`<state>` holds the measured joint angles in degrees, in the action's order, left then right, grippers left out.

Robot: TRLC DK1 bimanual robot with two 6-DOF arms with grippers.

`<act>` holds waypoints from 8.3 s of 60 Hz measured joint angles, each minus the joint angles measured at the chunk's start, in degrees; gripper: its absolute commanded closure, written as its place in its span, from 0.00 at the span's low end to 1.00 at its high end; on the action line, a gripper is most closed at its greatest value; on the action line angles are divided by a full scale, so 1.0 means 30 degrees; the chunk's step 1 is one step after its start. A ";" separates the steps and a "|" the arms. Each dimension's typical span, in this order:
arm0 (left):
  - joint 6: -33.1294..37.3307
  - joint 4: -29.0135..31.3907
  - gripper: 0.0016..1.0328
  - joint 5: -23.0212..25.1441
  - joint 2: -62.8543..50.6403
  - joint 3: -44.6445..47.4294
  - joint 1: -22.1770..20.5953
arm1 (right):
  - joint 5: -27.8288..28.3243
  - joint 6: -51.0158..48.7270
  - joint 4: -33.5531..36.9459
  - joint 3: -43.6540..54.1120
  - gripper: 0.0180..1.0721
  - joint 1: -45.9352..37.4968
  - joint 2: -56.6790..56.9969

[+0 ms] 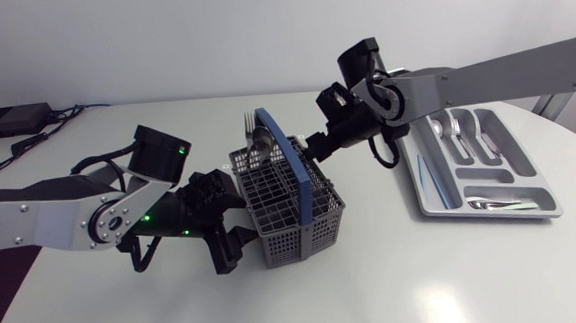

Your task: Unload the cutlery basket into the drawer organizer.

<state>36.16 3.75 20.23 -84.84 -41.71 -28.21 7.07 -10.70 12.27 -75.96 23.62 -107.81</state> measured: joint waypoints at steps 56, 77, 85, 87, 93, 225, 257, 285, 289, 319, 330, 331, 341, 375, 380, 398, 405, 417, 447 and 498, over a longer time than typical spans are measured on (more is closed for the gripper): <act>0.1428 -0.0372 0.10 0.5217 0.0393 -0.4095 0.4284 | 0.1158 -0.0495 0.1982 0.9908 0.37 0.0794 1.3355; 0.1683 -0.0066 0.17 0.6987 -0.3075 -0.6870 0.4386 | 0.1158 -0.0430 0.1683 1.1052 0.37 0.1224 1.3580; 0.1690 0.0102 0.21 0.7497 -0.3927 -0.7716 0.4386 | 0.1151 -0.0430 0.1486 1.1060 0.37 0.1224 1.3573; 0.1698 0.0160 0.22 0.7635 -0.4146 -0.7920 0.4379 | 0.1151 -0.0430 0.1464 1.1060 0.37 0.1224 1.3573; 0.1705 0.0313 0.31 0.7803 -0.4750 -0.8430 0.4342 | 0.1158 -0.0430 0.1399 1.1060 0.37 0.1224 1.3493; -0.2259 -1.3092 0.91 0.0648 0.9449 0.4575 0.1625 | 0.0036 0.0000 0.1064 1.1060 0.37 0.2594 1.4447; -0.7322 -0.9777 0.87 -0.6295 0.9362 -0.0182 -0.2412 | -0.4561 -0.1035 -0.1639 1.1118 0.37 0.5982 1.8404; -1.1234 -0.8816 0.85 -0.8888 0.5180 -0.3920 -0.4954 | -0.7526 -0.2914 -0.7257 1.2611 0.44 0.7883 1.8717; -1.1424 -0.8757 0.85 -0.8925 0.4823 -0.4299 -0.5224 | -0.7825 -0.3038 -0.7919 1.2611 0.44 0.8014 1.8338; -1.1708 -0.8335 0.85 -0.8998 0.4328 -0.4510 -0.5537 | -0.8961 -0.4189 -0.9748 1.0972 0.52 0.8328 1.4717; -1.1708 -0.8327 0.85 -0.8998 0.4328 -0.4510 -0.5537 | -0.9107 -0.4466 -0.9901 1.0375 0.67 0.8328 1.4316; -1.1708 -0.8327 0.85 -0.8998 0.4328 -0.4510 -0.5537 | -0.9107 -0.4466 -0.9901 1.0346 0.68 0.8328 1.4302; -1.1715 -0.8327 0.85 -0.8998 0.4328 -0.4510 -0.5537 | -0.9260 -0.4532 -0.9894 1.0280 0.85 0.8328 1.4207; -1.2138 -0.8167 0.84 -0.9071 0.4328 -0.4510 -0.5537 | -0.9530 -0.4510 -0.9908 1.0280 0.90 0.8342 1.4141; -1.2152 -0.8051 0.79 -0.9071 0.4328 -0.4510 -0.5537 | -0.9610 -0.4517 -0.9887 1.0280 0.90 0.8342 1.4141; -1.2152 -0.7810 0.31 -0.9063 0.4459 -0.5253 -0.5195 | -0.9420 -0.4524 -0.8896 1.0491 0.90 0.8226 1.4484; -1.2131 -0.7599 0.29 -0.9063 0.4852 -0.5763 -0.4430 | -0.9333 -0.4524 -0.8364 1.0746 0.90 0.7533 1.5081; -1.1861 -0.6455 0.28 -0.8524 0.5413 -0.6404 -0.1690 | -0.8306 -0.4262 -0.6994 1.0987 0.90 0.4626 1.6087; -0.6732 -0.1260 0.28 -0.0284 0.3468 -0.6368 0.4459 | -0.1472 -0.1552 -0.4073 0.9362 0.90 -0.6797 1.3012; 0.0816 0.2900 0.28 0.4197 0.0474 -0.6885 0.5122 | 0.0590 -0.0342 -0.3359 -0.0022 0.90 -1.2509 -0.0525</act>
<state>38.61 12.45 32.82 -83.42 -62.37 -12.84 8.84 -11.73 2.20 -76.03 -13.91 -109.38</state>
